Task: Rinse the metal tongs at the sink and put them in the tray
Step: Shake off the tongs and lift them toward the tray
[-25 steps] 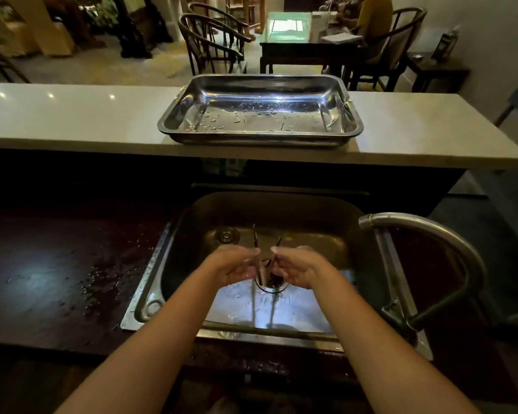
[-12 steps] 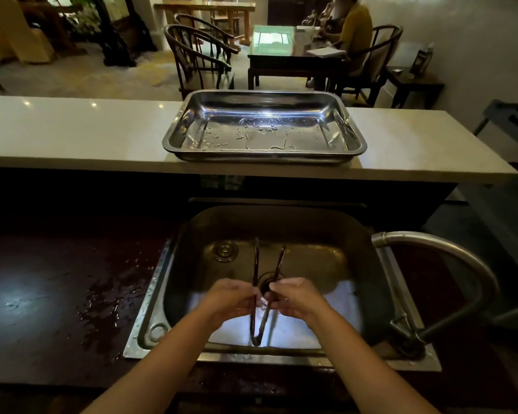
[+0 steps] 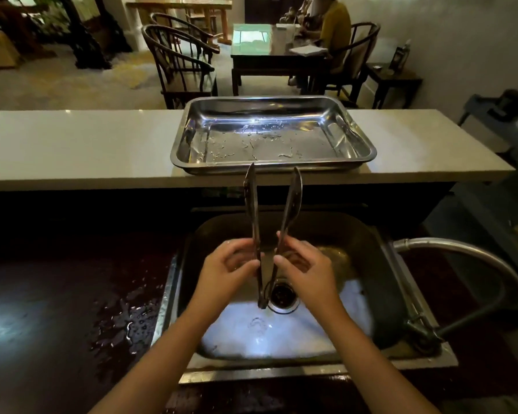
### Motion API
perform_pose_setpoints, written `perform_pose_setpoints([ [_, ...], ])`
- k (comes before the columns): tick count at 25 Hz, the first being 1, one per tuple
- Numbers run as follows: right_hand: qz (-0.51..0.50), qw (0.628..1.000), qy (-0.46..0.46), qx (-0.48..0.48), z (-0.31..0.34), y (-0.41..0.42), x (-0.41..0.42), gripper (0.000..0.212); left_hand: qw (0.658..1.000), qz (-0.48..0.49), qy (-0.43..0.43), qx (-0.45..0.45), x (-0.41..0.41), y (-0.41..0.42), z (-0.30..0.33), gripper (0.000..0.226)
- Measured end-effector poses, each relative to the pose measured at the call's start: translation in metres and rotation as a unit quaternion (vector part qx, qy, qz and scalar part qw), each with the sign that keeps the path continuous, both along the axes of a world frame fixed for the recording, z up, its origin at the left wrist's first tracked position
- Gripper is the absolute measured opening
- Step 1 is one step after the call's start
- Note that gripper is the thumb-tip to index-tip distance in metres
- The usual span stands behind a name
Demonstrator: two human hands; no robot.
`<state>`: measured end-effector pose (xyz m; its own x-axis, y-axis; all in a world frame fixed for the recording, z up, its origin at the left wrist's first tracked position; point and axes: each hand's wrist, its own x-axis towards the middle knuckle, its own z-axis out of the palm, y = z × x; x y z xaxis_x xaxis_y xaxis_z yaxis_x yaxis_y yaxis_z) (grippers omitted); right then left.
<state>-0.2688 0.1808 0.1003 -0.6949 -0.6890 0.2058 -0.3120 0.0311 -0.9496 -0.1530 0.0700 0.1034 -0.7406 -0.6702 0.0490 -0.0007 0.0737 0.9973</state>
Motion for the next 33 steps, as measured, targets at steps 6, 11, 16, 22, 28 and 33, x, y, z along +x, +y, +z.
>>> perform_pose_setpoints([
  [6, -0.006, 0.987, 0.075, -0.139, 0.119, -0.050, -0.055, 0.049, 0.986, -0.037, 0.097, -0.133, -0.052, -0.056, 0.123, 0.035],
  [11, -0.014, 0.983, 0.111, -0.146, 0.191, -0.100, -0.105, 0.042, 0.983, -0.035, 0.122, -0.134, -0.104, -0.099, 0.192, 0.033],
  [16, -0.024, 0.997, 0.037, -0.071, 0.205, -0.144, -0.153, 0.040, 0.994, -0.009, 0.052, -0.099, -0.159, -0.147, 0.203, 0.025],
  [22, 0.018, 0.989, -0.107, 0.103, 0.167, -0.190, -0.199, 0.035, 0.993, 0.020, -0.116, 0.027, -0.203, -0.180, 0.157, 0.022],
  [28, 0.014, 0.970, -0.130, 0.206, 0.111, -0.206, -0.212, 0.032, 0.974, 0.021, -0.220, 0.059, -0.216, -0.191, 0.109, 0.016],
  [33, 0.015, 0.959, -0.126, 0.254, 0.104, -0.206, -0.210, 0.028, 0.964, 0.014, -0.265, 0.018, -0.222, -0.191, 0.094, 0.010],
])
